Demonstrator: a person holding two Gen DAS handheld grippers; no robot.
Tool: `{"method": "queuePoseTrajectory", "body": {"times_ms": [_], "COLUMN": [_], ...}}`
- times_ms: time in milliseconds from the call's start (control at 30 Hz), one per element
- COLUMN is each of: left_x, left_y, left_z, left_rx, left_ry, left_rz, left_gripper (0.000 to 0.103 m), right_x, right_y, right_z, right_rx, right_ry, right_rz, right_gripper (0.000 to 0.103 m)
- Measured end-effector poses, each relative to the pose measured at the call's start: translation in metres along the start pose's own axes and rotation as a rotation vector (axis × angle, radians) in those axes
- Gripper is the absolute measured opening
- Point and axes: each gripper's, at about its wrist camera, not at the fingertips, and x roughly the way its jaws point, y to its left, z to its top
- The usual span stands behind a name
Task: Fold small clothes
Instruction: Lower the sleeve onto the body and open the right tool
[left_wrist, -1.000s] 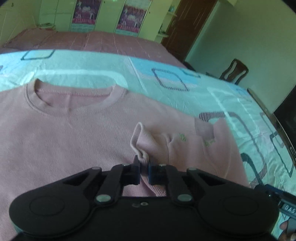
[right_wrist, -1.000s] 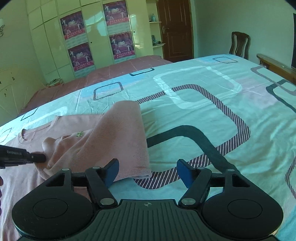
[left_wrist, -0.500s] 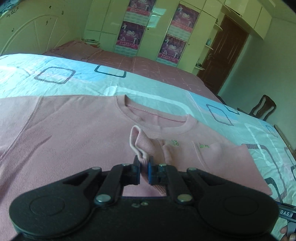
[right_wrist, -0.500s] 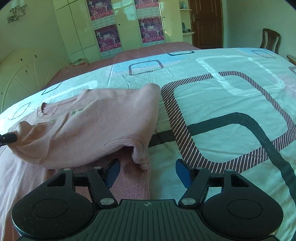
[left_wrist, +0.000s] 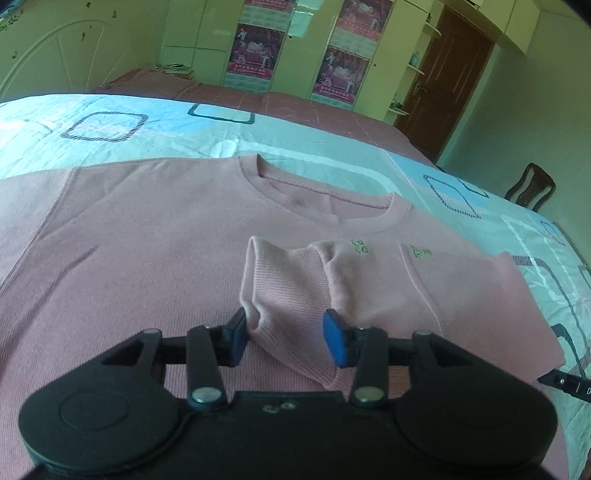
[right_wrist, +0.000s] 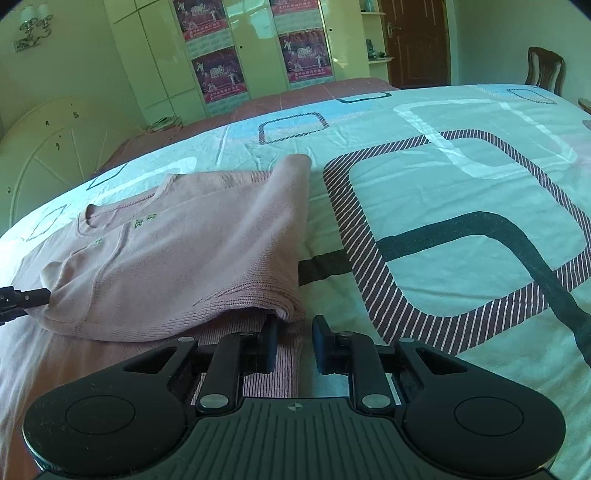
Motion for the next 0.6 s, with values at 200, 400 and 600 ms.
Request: {"method": "queuePoseTrajectory", "body": {"times_ms": [200, 400, 600], "left_x": [-0.023, -0.004, -0.011], "left_y": [0.009, 0.028, 0.026], "left_z": [0.022, 0.010, 0.015], "left_rx": [-0.012, -0.064, -0.029], "left_ry": [-0.104, -0.014, -0.054], "left_rz": [-0.001, 0.050, 0.057], "left_gripper": [0.006, 0.006, 0.060], "right_x": [-0.002, -0.019, -0.025], "right_y": [0.000, -0.011, -0.026], "right_z": [0.001, 0.000, 0.032], "right_rx": [-0.062, -0.077, 0.049], "right_ry": [0.006, 0.016, -0.068], "right_rz": [-0.046, 0.030, 0.072], "right_gripper": [0.011, 0.012, 0.013]}}
